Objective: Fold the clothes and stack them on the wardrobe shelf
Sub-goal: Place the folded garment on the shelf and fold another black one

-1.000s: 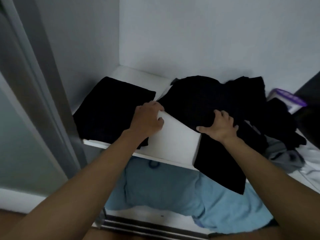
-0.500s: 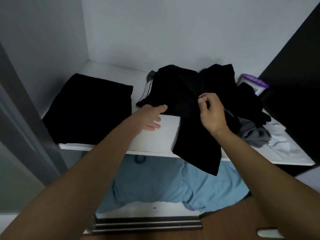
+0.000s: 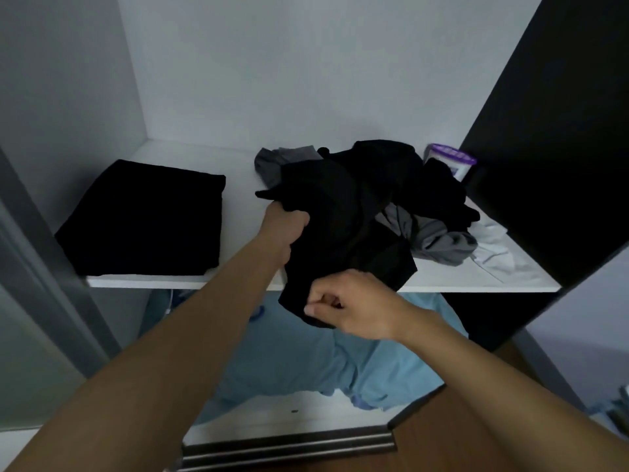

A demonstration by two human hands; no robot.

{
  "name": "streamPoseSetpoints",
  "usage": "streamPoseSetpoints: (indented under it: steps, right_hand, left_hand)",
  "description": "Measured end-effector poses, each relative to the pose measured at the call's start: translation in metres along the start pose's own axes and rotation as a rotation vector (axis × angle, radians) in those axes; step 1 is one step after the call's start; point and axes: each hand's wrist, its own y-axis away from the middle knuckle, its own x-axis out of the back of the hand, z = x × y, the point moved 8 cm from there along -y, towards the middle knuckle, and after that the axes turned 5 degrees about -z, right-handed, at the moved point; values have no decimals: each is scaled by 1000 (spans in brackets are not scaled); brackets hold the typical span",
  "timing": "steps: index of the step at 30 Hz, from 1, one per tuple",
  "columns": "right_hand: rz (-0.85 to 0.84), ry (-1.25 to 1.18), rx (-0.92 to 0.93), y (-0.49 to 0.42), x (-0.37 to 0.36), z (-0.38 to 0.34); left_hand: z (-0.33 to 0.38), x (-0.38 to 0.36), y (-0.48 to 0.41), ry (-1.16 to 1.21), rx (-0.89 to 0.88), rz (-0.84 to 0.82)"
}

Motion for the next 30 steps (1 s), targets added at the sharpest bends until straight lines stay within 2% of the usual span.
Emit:
streamPoseSetpoints:
  steps: [2, 4, 6, 7, 8, 10, 12, 15, 20, 25, 27, 30]
  right_hand:
    - [253, -28, -12, 17, 38, 9]
    - [510, -221, -58, 35, 76, 31]
    - [641, -424, -183, 47, 100, 64]
    - [607, -547, -275, 50, 102, 82]
    - [502, -682, -384, 52, 93, 96]
    - [173, -947, -557, 62, 57, 108]
    - [-45, -1113, -560, 72, 20, 104]
    - [-84, -1220, -506, 83, -22, 94]
    - [59, -1364, -395, 103, -71, 91]
    - [138, -1570, -400, 140, -130, 91]
    - [171, -1708, -389, 159, -151, 90]
    - [221, -1837, -360, 186, -169, 82]
  left_hand:
    - [6, -5, 14, -162, -87, -60]
    - [4, -9, 31, -294, -103, -132]
    - [-3, -16, 51, -396, -84, -211]
    - [-7, -21, 63, -461, -90, -247]
    - [-10, -27, 75, -537, -106, -278]
    - [-16, -41, 99, -679, -154, -324]
    - [-26, -58, 123, -813, -176, -354]
    - [-50, -79, 155, -902, -153, -379]
    - [-99, -85, 208, -590, 14, -430]
    - [-153, -92, 247, -169, 139, -433]
    - [-166, -88, 254, -68, 122, -369]
    - [-184, -70, 262, 120, 195, -164]
